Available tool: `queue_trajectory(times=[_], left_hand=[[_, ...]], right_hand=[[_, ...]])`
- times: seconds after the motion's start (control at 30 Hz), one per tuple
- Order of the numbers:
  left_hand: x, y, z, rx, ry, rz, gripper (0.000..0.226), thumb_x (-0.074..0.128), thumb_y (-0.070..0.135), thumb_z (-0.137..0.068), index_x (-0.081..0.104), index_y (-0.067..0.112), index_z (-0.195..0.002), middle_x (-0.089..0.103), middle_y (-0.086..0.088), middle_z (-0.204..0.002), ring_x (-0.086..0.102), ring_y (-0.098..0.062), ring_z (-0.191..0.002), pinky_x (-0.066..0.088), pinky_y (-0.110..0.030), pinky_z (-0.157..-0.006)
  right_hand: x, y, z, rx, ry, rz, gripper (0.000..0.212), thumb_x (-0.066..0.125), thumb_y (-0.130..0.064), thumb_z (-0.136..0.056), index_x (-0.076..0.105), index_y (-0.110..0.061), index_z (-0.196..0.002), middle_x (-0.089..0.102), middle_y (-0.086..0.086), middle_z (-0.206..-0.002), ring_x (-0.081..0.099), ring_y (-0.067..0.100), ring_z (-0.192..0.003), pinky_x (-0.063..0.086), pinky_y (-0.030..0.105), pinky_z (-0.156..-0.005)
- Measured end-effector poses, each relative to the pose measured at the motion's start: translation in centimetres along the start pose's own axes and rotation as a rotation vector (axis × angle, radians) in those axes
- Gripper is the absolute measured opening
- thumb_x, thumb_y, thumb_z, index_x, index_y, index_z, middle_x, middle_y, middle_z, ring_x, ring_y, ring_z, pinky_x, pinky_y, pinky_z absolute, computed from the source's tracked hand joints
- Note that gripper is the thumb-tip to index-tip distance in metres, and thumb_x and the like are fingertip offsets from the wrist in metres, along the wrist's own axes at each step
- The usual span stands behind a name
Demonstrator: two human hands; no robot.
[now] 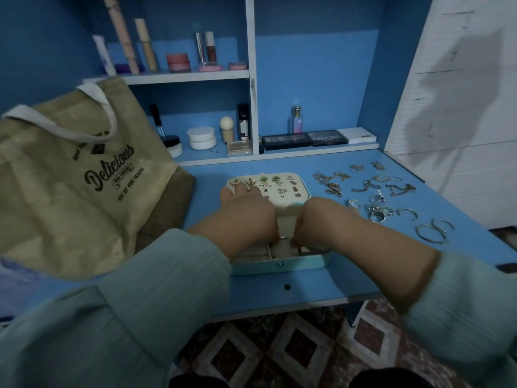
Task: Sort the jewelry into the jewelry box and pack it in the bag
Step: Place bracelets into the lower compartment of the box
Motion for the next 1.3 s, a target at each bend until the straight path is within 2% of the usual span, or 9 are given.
queue_trajectory(times=[0.2,0.33,0.57,0.73,0.83,1.0,1.1,1.2,1.3], left_hand=[[-0.5,0.4,-0.2,-0.019,-0.058,-0.052,0.042,0.059,0.052,-0.083,0.058,0.033,-0.120,0.041,-0.005,-0.127,0.022,-0.031,-0.127,0.016,-0.048,-0.103],[-0.9,0.6,0.1,0.002,-0.036,-0.076,0.032,0.055,0.048,-0.087,0.062,0.032,-0.113,0.046,-0.004,-0.121,0.025,-0.030,-0.124,0.017,-0.049,-0.101],[-2.3,4.1,-0.4,0.107,0.058,-0.007,0.032,0.043,0.044,-0.094,0.060,0.031,-0.118,0.047,-0.004,-0.126,0.028,-0.030,-0.124,0.017,-0.050,-0.100],[-3.6,9.3,-1.2,0.220,0.157,0.060,0.024,0.046,0.047,-0.093,0.063,0.037,-0.108,0.051,0.006,-0.116,0.033,-0.022,-0.117,0.021,-0.042,-0.088],[-4.0,12.2,-1.9,0.271,0.112,0.043,0.026,0.045,0.051,-0.092,0.063,0.040,-0.107,0.049,0.007,-0.117,0.031,-0.021,-0.121,0.020,-0.042,-0.094],[-4.0,16.1,-2.4,0.402,0.086,-0.030,0.028,0.049,0.051,-0.090,0.062,0.039,-0.112,0.048,0.005,-0.121,0.030,-0.023,-0.123,0.017,-0.044,-0.101],[-3.8,17.3,-3.0,0.413,0.066,-0.087,0.028,0.050,0.050,-0.090,0.063,0.038,-0.113,0.047,0.005,-0.121,0.031,-0.022,-0.121,0.018,-0.043,-0.102],[-3.2,17.8,-3.5,0.409,0.076,-0.132,0.024,0.053,0.048,-0.090,0.063,0.041,-0.110,0.047,0.007,-0.121,0.032,-0.021,-0.120,0.020,-0.043,-0.100],[-2.8,17.8,-3.6,0.421,0.126,-0.111,0.021,0.055,0.046,-0.088,0.064,0.039,-0.106,0.049,0.007,-0.119,0.035,-0.020,-0.118,0.021,-0.042,-0.099]], right_hand=[[-0.1,0.5,0.3,0.035,-0.011,-0.044,0.033,0.067,-0.038,-0.077,0.047,-0.016,-0.063,0.050,0.001,-0.066,0.053,0.024,-0.084,0.040,0.040,-0.090],[-0.4,1.4,0.9,-0.013,0.081,-0.112,0.021,0.066,-0.040,-0.079,0.064,-0.019,-0.076,0.060,-0.001,-0.079,0.059,0.022,-0.092,0.044,0.039,-0.094],[-2.5,6.7,2.0,-0.111,0.323,-0.263,0.019,0.063,-0.030,-0.083,0.058,-0.027,-0.065,0.055,-0.011,-0.068,0.052,0.008,-0.064,0.041,0.022,-0.057],[-3.9,12.8,2.9,0.005,0.348,-0.232,0.024,0.063,-0.028,-0.084,0.054,-0.029,-0.062,0.052,-0.012,-0.066,0.053,0.011,-0.069,0.039,0.022,-0.060],[-4.5,16.9,3.5,0.100,0.336,-0.179,0.011,0.061,-0.028,-0.086,0.065,-0.022,-0.078,0.059,-0.006,-0.078,0.055,0.012,-0.077,0.039,0.022,-0.066],[-4.7,21.8,4.5,0.173,0.292,-0.075,0.021,0.056,-0.019,-0.090,0.067,-0.019,-0.108,0.062,0.003,-0.110,0.057,0.016,-0.096,0.037,0.017,-0.073],[-3.8,23.2,4.6,0.152,0.245,-0.087,0.029,0.052,-0.014,-0.091,0.062,-0.019,-0.117,0.057,0.005,-0.115,0.055,0.017,-0.100,0.038,0.016,-0.078],[-2.9,23.3,4.6,0.058,0.295,-0.133,0.027,0.057,-0.019,-0.089,0.063,-0.022,-0.115,0.051,0.002,-0.108,0.049,0.012,-0.086,0.033,0.003,-0.066],[-2.2,22.9,4.3,-0.019,0.326,-0.191,0.022,0.065,-0.023,-0.085,0.069,-0.024,-0.106,0.046,-0.001,-0.102,0.046,0.012,-0.092,0.034,0.013,-0.076]])
Point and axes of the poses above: each hand's wrist, its own z-axis away from the middle knuckle, its own x-axis out of the palm, y = z × x, the point moved 3 cm from there along -z, towards the middle knuckle
